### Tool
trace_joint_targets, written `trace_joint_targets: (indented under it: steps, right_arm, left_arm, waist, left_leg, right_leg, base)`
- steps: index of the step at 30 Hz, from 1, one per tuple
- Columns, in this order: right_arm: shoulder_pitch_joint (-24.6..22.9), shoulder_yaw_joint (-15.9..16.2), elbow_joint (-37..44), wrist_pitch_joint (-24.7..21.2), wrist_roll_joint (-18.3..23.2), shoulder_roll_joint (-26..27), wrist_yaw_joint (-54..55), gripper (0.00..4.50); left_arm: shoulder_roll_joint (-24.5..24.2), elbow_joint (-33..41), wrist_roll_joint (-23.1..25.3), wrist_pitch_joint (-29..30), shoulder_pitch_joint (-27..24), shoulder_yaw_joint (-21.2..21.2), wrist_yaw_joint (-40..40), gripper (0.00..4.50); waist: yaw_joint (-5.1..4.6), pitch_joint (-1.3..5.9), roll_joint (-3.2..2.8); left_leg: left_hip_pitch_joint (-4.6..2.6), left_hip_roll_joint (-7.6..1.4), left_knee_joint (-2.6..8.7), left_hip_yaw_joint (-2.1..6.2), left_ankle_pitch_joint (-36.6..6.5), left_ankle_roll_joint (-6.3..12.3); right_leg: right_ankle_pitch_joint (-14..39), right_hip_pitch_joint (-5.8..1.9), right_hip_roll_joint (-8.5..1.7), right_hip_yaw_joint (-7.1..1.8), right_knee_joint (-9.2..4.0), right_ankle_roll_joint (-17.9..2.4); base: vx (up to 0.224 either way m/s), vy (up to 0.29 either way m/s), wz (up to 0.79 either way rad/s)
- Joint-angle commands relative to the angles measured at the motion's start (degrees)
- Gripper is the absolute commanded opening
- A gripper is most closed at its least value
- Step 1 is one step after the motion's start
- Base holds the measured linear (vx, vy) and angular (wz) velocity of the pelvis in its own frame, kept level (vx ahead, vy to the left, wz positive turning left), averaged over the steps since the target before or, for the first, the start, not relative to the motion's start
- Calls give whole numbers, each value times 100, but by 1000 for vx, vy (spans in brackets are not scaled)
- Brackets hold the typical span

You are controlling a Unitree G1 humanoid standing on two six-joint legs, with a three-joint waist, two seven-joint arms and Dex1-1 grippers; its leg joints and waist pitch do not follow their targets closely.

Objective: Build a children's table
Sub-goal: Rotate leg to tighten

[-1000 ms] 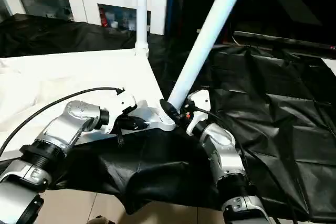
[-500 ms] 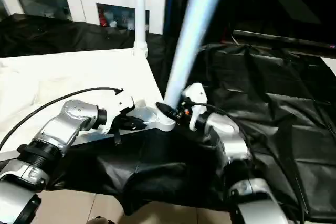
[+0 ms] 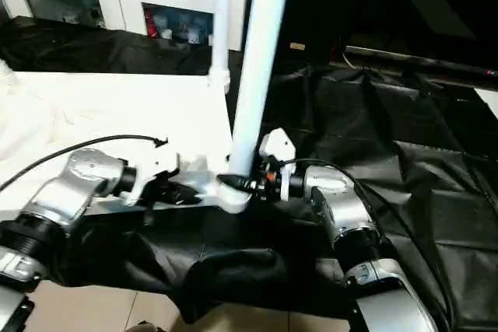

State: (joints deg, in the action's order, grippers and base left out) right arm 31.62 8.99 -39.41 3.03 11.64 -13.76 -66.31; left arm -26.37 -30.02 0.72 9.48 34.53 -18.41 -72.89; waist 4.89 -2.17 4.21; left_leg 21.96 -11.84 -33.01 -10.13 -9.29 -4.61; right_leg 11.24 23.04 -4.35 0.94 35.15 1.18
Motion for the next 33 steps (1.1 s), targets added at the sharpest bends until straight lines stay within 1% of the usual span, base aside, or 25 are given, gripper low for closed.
trace_joint_targets:
  steps: [1,4,7,8,9,11,12,13,14,15,16,18,19,20,21,22,24,25,26,27,28,29,30,32,33]
  right_arm:
    - [-314,311,-506,-248,-393,-123,63,190]
    - [-294,243,-585,-175,-414,-61,236,190]
    - [-102,-25,-967,-15,-466,143,1074,190]
    - [17,-127,-1173,4,-504,218,1529,190]
    - [166,-233,-1427,50,-554,309,2074,190]
    - [223,-262,-1512,43,-579,343,2277,190]
    - [345,-308,-1682,8,-624,416,2697,190]
    - [385,-322,-1736,-6,-636,441,2831,190]
    - [567,-416,-1974,-97,-617,577,3348,190]
    - [694,-485,-2129,-221,-570,663,3652,190]
    - [694,-485,-2129,-221,-570,663,3652,190]
    - [995,-558,-2492,-459,-562,873,4327,190]
    - [995,-558,-2492,-459,-562,873,4327,190]
    - [1289,-650,-2808,-518,-540,1124,4848,190]
    - [1322,-669,-2838,-525,-527,1156,4902,190]
    - [1371,-692,-2879,-532,-509,1200,4963,190]
    - [1461,-721,-2956,-522,-513,1280,5037,190]
    - [1484,-726,-2982,-509,-529,1302,5051,190]
    - [1516,-745,-3021,-509,-524,1338,5045,190]
    - [1533,-749,-3052,-507,-534,1353,5052,190]
    - [1543,-750,-3072,-503,-544,1360,5059,190]
    - [1545,-734,-3079,-494,-563,1363,5038,190]
    - [1549,-724,-3089,-484,-578,1368,5024,190]
    - [1589,-689,-3152,-446,-667,1389,5007,190]
    - [1603,-713,-3159,-404,-658,1405,4945,190]
  left_arm:
    - [104,220,-261,-143,217,144,25,0]
    - [160,122,-208,-123,259,204,236,0]
    - [267,15,-118,-16,321,282,592,0]
    - [333,-5,-74,149,374,318,786,0]
    - [431,-37,-21,316,459,360,1034,0]
    - [488,-52,-8,427,501,394,1164,0]
    - [615,-93,14,635,602,458,1438,0]
    - [654,-104,20,689,631,476,1521,0]
    - [842,-152,40,928,757,560,1900,0]
    - [979,-198,50,1097,840,612,2149,0]
    - [979,-198,50,1097,840,612,2149,0]
    - [1361,-310,128,1551,1010,705,2846,0]
    - [1361,-310,128,1551,1010,705,2846,0]
    - [1797,-461,198,1716,1101,724,3477,0]
    - [1845,-489,211,1716,1106,714,3536,0]
    - [1886,-541,271,1691,1116,670,3628,0]
    - [1912,-659,404,1642,1134,565,3764,0]
    - [1914,-687,422,1645,1138,550,3785,0]
    - [1917,-692,409,1681,1133,570,3799,0]
    - [1903,-681,407,1712,1126,578,3796,0]
    - [1893,-673,408,1731,1122,581,3794,0]
    - [1874,-676,414,1728,1121,580,3785,0]
    - [1861,-680,420,1723,1121,581,3781,0]
    - [1854,-721,433,1699,1138,580,3805,0]
    - [1847,-735,439,1670,1143,571,3803,0]
  waist:
    - [-27,292,-53]
    - [-16,280,-49]
    - [-27,257,-49]
    - [-61,252,-52]
    - [-78,262,-58]
    - [-119,254,-55]
    - [-122,255,-53]
    - [-150,252,-52]
    - [-167,263,-42]
    - [-154,279,-91]
    - [-163,288,-78]
    - [-167,309,-59]
    - [-167,309,-59]
    - [-165,326,-51]
    - [-155,332,-56]
    - [-137,350,-53]
    - [-126,358,-33]
    - [-120,357,-36]
    - [-113,345,-35]
    - [-114,336,-63]
    - [-120,331,-56]
    - [-123,324,-55]
    - [-125,315,-90]
    - [-139,315,-76]
    - [-140,315,-89]
  left_leg:
    - [-133,-136,434,-8,-1585,23]
    - [-148,-137,434,-17,-1697,11]
    - [-153,-137,459,2,-1992,-126]
    - [-152,-133,471,11,-2108,-215]
    - [-151,-136,477,35,-2153,-291]
    - [-145,-125,481,44,-2236,-340]
    - [-149,-125,477,44,-2249,-324]
    - [-155,-122,468,33,-2250,-313]
    - [-142,-121,463,30,-2177,-315]
    - [-129,-111,465,38,-2026,-312]
    - [-138,-114,452,21,-1955,-311]
    - [-122,-107,422,-4,-1635,-247]
    - [-122,-107,422,-4,-1635,-247]
    - [-97,-98,392,-18,-1325,-170]
    - [-85,-84,387,-9,-1204,-163]
    - [-103,-77,366,-22,-1011,-87]
    - [-78,-67,348,-27,-793,59]
    - [-89,-67,334,-36,-717,144]
    - [-93,-69,337,-42,-727,197]
    - [-110,-79,348,-43,-864,184]
    - [-112,-84,352,-43,-950,166]
    - [-112,-86,361,-39,-1049,139]
    - [-127,-98,381,-27,-1275,38]
    - [-126,-98,388,-22,-1387,-35]
    - [-126,-97,389,-20,-1406,-55]
  right_leg:
    - [844,-174,-262,-116,-379,-1299]
    - [1039,-160,-274,-124,-404,-1292]
    - [1623,-126,-296,-127,-450,-1174]
    - [1868,-108,-301,-130,-460,-1120]
    - [2030,-116,-309,-119,-461,-1059]
    - [2121,-103,-298,-113,-482,-1007]
    - [2105,-100,-301,-114,-491,-1002]
    - [2039,-76,-290,-124,-485,-1035]
    - [1974,-97,-295,-127,-478,-1057]
    - [1796,-116,-288,-121,-465,-1067]
    - [1629,-109,-278,-126,-457,-1093]
    - [1067,-150,-255,-120,-400,-1186]
    - [1067,-150,-255,-120,-400,-1186]
    - [571,-179,-250,-120,-354,-1257]
    - [421,-195,-244,-109,-340,-1265]
    - [84,-213,-232,-101,-317,-1302]
    - [-290,-249,-228,-96,-285,-1342]
    - [-446,-249,-227,-98,-278,-1377]
    - [-445,-249,-232,-97,-284,-1403]
    - [-268,-236,-236,-97,-309,-1405]
    - [-153,-233,-236,-97,-317,-1401]
    - [-4,-232,-239,-96,-329,-1390]
    - [327,-216,-246,-99,-356,-1334]
    - [468,-210,-241,-100,-369,-1293]
    - [483,-206,-243,-102,-369,-1288]
  base:
    - [0,0,0]
    - [0,0,0]
    - [0,0,0]
    - [0,0,0]
    - [0,0,0]
    - [0,0,0]
    - [0,0,0]
    - [0,0,0]
    - [0,0,0]
    - [0,0,0]
    - [0,0,0]
    - [0,0,0]
    - [0,0,0]
    - [0,0,0]
    - [0,0,0]
    - [0,0,0]
    - [0,0,0]
    - [0,0,0]
    - [0,0,0]
    - [0,0,0]
    - [0,0,0]
    - [0,0,0]
    - [0,0,0]
    - [0,0,0]
    - [0,0,0]
